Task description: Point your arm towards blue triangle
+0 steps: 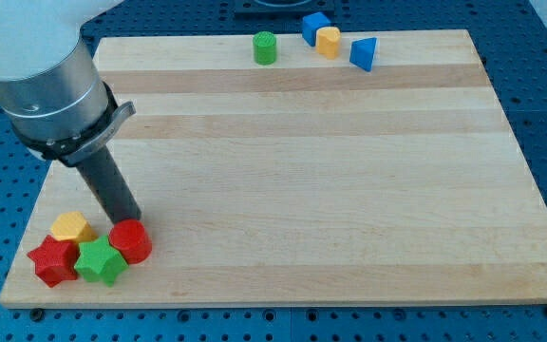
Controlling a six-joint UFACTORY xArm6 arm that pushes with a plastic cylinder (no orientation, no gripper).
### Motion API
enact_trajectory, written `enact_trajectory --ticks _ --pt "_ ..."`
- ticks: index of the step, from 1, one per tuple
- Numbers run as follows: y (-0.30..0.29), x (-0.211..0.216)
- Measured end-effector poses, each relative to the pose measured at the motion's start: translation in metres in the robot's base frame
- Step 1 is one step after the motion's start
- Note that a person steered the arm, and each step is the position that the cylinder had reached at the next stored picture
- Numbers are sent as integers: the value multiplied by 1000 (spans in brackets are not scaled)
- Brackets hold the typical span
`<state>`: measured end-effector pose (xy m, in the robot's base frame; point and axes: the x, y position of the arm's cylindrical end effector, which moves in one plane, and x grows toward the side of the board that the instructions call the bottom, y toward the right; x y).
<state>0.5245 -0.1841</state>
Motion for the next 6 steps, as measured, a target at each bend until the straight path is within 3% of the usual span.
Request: enact_trajectory --ticks 1,4,6 --pt "47 -50" --pt "351 -153" --pt "479 -277"
